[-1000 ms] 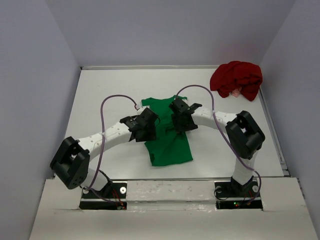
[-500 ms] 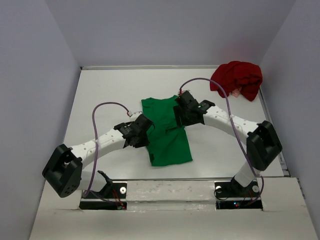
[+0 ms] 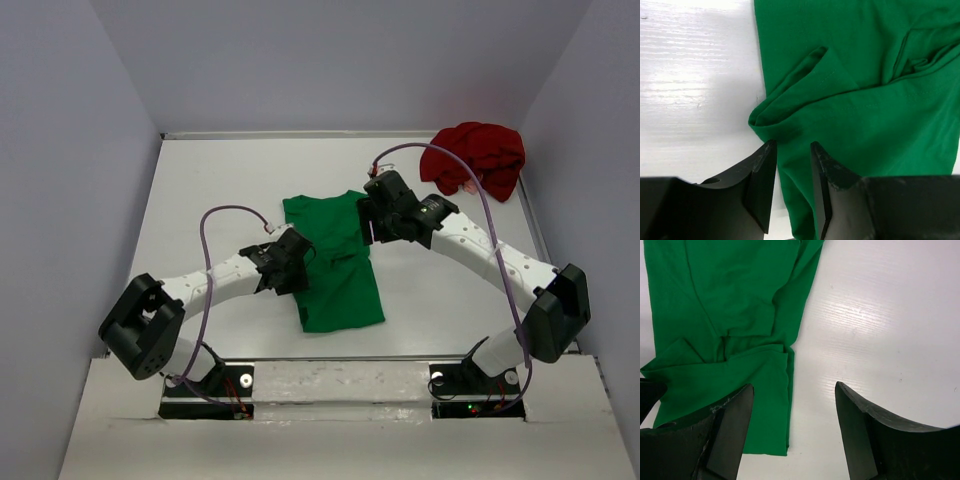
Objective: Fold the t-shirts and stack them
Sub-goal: Fold the tshirt
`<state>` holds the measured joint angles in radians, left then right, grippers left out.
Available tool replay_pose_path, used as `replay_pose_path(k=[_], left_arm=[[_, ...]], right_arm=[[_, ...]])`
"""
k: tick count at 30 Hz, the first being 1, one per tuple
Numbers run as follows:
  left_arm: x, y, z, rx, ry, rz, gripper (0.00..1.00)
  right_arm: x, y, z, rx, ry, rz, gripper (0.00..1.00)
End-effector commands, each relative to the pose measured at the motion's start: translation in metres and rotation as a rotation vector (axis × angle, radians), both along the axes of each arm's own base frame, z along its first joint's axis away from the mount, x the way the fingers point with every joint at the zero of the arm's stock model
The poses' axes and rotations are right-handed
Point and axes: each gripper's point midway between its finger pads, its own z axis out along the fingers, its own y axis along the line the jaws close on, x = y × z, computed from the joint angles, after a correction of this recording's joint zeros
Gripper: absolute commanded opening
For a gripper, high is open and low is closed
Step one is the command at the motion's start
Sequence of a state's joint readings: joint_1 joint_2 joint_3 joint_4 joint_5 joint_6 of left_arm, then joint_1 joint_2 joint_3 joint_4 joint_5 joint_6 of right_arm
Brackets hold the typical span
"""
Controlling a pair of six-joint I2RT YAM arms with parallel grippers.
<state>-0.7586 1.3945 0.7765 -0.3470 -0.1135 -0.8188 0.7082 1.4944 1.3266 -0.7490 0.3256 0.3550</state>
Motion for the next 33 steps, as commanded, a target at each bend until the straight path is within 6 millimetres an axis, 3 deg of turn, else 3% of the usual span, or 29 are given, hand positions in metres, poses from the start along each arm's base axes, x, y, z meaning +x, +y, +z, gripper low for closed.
replay_pose_path(k=[1,6,13,14,17,19,23,25,28,32,33], left_arm=[[-0.001,-0.003,-0.007,0.003,0.007,-0.022,0.43],[0.004,-0.006,-0.009,0.017,0.009,-0.026,0.42],[0.007,-0.007,-0.012,0.034,0.010,-0.033,0.28],[0.008,-0.008,-0.012,0.036,0.010,-0.036,0.25],[0.011,-0.009,-0.007,0.033,-0.006,-0.037,0.00],[0.016,-0.011,0.002,0.036,-0.031,-0.046,0.00],[0.030,-0.024,0.043,0.079,-0.161,-0.060,0.00],[0.032,-0.022,0.054,0.123,-0.190,-0.065,0.00],[0.035,-0.030,0.070,0.135,-0.225,-0.086,0.00],[0.033,-0.026,0.059,0.171,-0.192,-0.078,0.00],[0.030,-0.022,0.054,0.188,-0.172,-0.075,0.07]], right_arm=[[-0.006,0.000,0.005,0.005,-0.003,0.009,0.72],[-0.008,-0.002,0.008,0.012,-0.009,0.010,0.72],[-0.011,-0.001,-0.003,0.011,0.017,0.016,0.72],[-0.011,-0.001,-0.004,0.011,0.019,0.014,0.72],[-0.012,0.002,-0.013,0.013,0.041,0.016,0.72],[-0.012,0.007,-0.019,0.027,0.053,0.024,0.72],[-0.013,0.011,-0.044,0.014,0.100,0.027,0.71],[-0.014,0.011,-0.055,0.008,0.118,0.024,0.71],[-0.012,0.011,-0.058,0.005,0.113,0.015,0.71],[-0.011,0.011,-0.049,0.007,0.094,0.026,0.71],[-0.010,0.010,-0.045,0.011,0.082,0.025,0.71]])
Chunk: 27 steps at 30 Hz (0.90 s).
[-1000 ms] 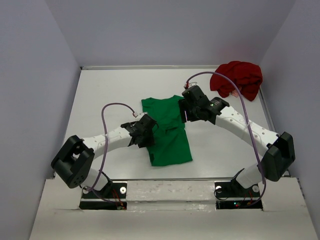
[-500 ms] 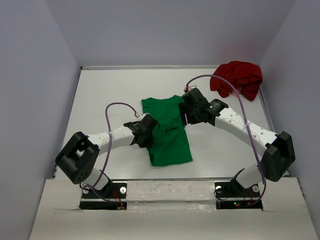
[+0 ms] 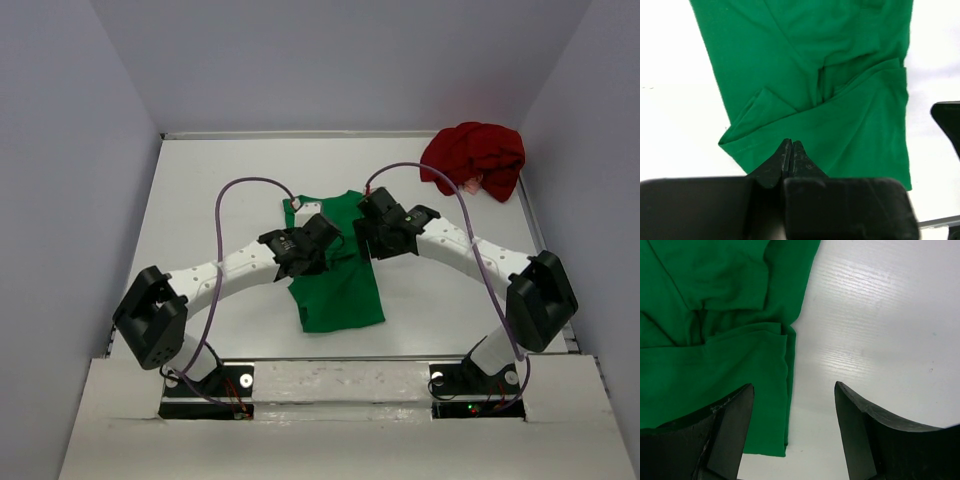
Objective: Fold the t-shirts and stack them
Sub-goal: Fold the tshirt
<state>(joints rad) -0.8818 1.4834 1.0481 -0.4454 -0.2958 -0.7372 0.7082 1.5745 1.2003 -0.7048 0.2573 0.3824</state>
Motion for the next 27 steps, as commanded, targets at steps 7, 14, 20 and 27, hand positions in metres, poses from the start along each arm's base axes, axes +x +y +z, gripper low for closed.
replay_pose_path(k=[7,14,20,27], left_arm=[[-0.014,0.044,-0.039,0.122,0.091,0.128,0.55],[-0.019,0.057,-0.060,0.164,0.137,0.153,0.56],[-0.019,0.052,-0.070,0.149,0.157,0.134,0.53],[-0.023,0.048,-0.086,0.149,0.192,0.114,0.42]], right_arm=[[0.009,0.006,0.049,0.080,-0.136,0.012,0.71],[0.006,0.000,0.060,0.082,-0.161,0.007,0.71],[0.002,-0.003,0.061,0.088,-0.158,0.002,0.72],[0.001,-0.005,0.065,0.091,-0.169,0.003,0.72]])
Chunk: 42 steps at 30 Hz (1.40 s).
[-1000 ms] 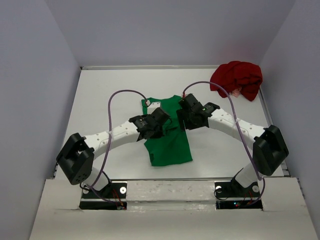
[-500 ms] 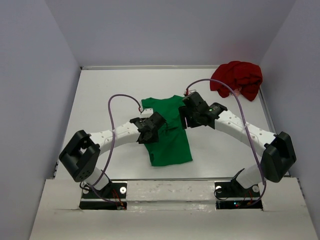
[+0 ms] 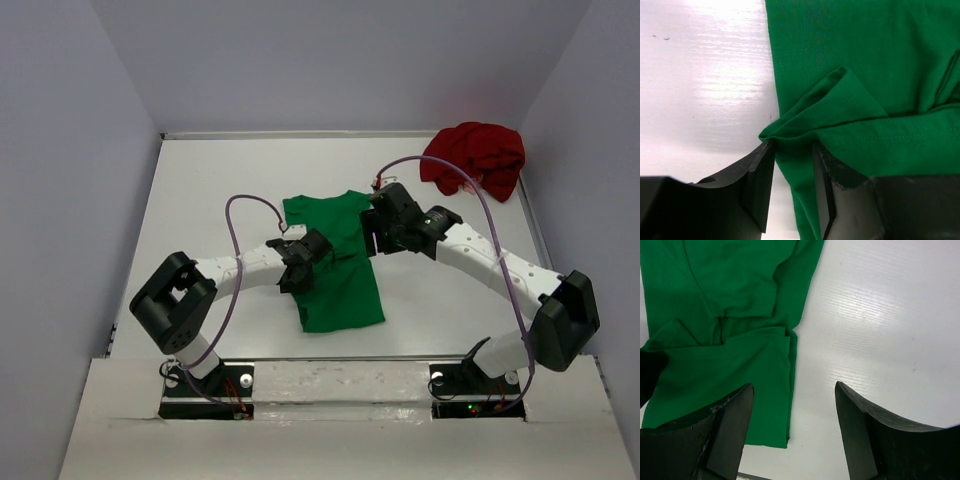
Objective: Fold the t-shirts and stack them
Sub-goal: Fold the tshirt
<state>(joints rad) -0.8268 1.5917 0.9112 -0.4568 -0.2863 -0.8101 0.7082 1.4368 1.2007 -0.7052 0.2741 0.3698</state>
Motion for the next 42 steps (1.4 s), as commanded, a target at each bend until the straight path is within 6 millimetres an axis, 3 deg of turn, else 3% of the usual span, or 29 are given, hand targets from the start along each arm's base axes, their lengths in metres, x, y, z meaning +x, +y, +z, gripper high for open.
replay_pose_path(k=[1,4,5,8,9,17,20,30,33,36,39,42], left_arm=[[0.000,-0.001,-0.008,-0.004,0.010,0.001,0.39],[0.001,-0.002,-0.008,-0.004,0.008,-0.003,0.26],[0.002,-0.001,-0.008,0.000,0.006,-0.001,0.16],[0.006,0.001,0.001,0.007,-0.019,0.009,0.00],[0.007,0.001,0.005,0.012,-0.024,0.011,0.00],[0.025,0.007,0.058,0.066,-0.152,0.042,0.00],[0.023,0.007,0.065,0.071,-0.160,0.038,0.00],[0.017,0.000,0.044,0.057,-0.109,0.012,0.00],[0.016,-0.002,0.038,0.055,-0.091,0.001,0.05],[0.015,-0.006,0.033,0.050,-0.076,-0.007,0.12],[0.015,-0.009,0.027,0.048,-0.061,-0.013,0.29],[0.012,-0.010,0.020,0.051,-0.039,-0.018,0.38]], right_arm=[[0.001,0.000,0.018,0.018,-0.051,0.000,0.72],[0.000,0.001,0.013,0.012,-0.032,0.005,0.72],[0.001,0.002,0.012,0.013,-0.030,0.003,0.72],[0.001,0.003,0.004,0.004,-0.011,0.003,0.72],[0.001,0.005,0.001,0.007,-0.006,0.006,0.72],[0.004,0.014,-0.026,-0.008,0.046,0.018,0.72],[0.006,0.016,-0.027,-0.006,0.047,0.021,0.72],[0.007,0.014,-0.020,-0.004,0.025,0.021,0.72],[0.006,0.011,-0.013,-0.003,0.011,0.021,0.72],[0.006,0.009,-0.009,-0.005,0.001,0.015,0.72],[0.006,0.007,-0.003,-0.002,-0.012,0.012,0.72],[0.005,0.006,-0.003,-0.006,-0.011,0.013,0.72]])
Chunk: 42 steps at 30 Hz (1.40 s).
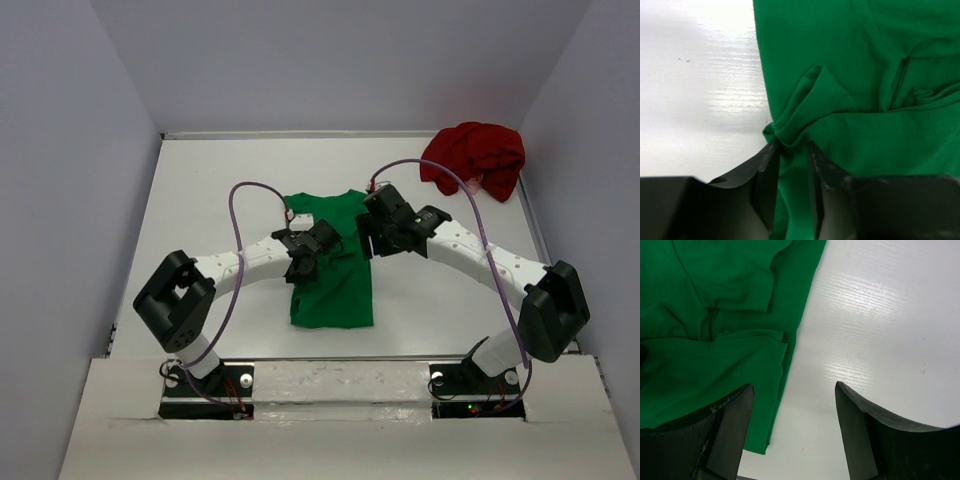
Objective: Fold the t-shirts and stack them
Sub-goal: Fold the tshirt
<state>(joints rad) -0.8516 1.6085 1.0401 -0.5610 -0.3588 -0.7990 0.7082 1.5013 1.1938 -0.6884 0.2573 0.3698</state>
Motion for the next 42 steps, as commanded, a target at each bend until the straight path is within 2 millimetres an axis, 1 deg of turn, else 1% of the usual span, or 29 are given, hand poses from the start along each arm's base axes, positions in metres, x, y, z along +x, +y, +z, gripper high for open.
replay_pose_path(k=[1,4,8,11,12,13,19,20,21,23,24,25,29,32,36,37,38,39,42], left_arm=[[-0.004,-0.002,-0.010,0.001,0.019,-0.006,0.39],[-0.004,-0.002,-0.010,-0.003,0.021,-0.005,0.39],[-0.003,-0.002,-0.008,-0.004,0.013,-0.004,0.32],[-0.003,-0.001,-0.008,0.002,0.012,-0.001,0.13],[-0.002,0.000,-0.008,0.005,0.009,0.003,0.01],[-0.003,0.001,-0.008,0.011,0.010,0.008,0.00],[-0.003,0.002,-0.008,0.034,0.012,0.016,0.00],[-0.004,0.001,-0.009,0.039,0.014,0.014,0.05],[-0.004,0.001,-0.010,0.041,0.014,0.019,0.13],[-0.006,0.000,-0.010,0.042,0.017,0.020,0.14],[-0.006,0.001,-0.009,0.042,0.015,0.026,0.17],[-0.006,0.001,-0.010,0.044,0.018,0.027,0.18],[-0.007,0.001,-0.009,0.056,0.015,0.036,0.18],[-0.009,0.003,-0.007,0.073,0.010,0.048,0.23],[-0.010,0.002,-0.007,0.073,0.009,0.049,0.24],[-0.010,0.001,-0.006,0.072,0.010,0.051,0.25],[-0.010,0.001,-0.006,0.073,0.011,0.051,0.30],[-0.011,0.000,-0.007,0.072,0.013,0.050,0.31],[-0.013,-0.002,-0.008,0.068,0.015,0.046,0.31]], right_arm=[[0.003,0.000,0.018,0.014,-0.055,0.004,0.72],[0.001,-0.001,0.014,0.009,-0.046,0.003,0.72],[0.000,0.001,0.012,0.011,-0.037,0.006,0.72],[0.001,0.002,0.009,0.010,-0.028,0.008,0.72],[0.000,0.002,0.007,0.008,-0.024,0.011,0.72],[0.000,0.002,0.007,0.010,-0.024,0.008,0.72],[0.000,0.006,0.002,0.018,-0.010,0.016,0.72],[0.000,0.006,0.002,0.018,-0.010,0.016,0.72],[0.000,0.006,0.001,0.015,-0.010,0.017,0.72],[0.000,0.005,0.000,0.010,-0.007,0.019,0.72],[0.000,0.006,0.000,0.011,-0.008,0.021,0.72],[0.000,0.006,-0.001,0.009,-0.005,0.021,0.72],[-0.002,0.006,-0.005,0.011,0.005,0.023,0.72],[-0.002,0.006,-0.007,0.008,0.009,0.025,0.72],[-0.002,0.008,-0.007,0.013,0.012,0.031,0.72],[-0.002,0.008,-0.008,0.011,0.014,0.031,0.72],[-0.002,0.008,-0.008,0.014,0.014,0.030,0.72],[-0.003,0.008,-0.009,0.013,0.018,0.033,0.72],[-0.003,0.008,-0.009,0.012,0.017,0.032,0.72]])
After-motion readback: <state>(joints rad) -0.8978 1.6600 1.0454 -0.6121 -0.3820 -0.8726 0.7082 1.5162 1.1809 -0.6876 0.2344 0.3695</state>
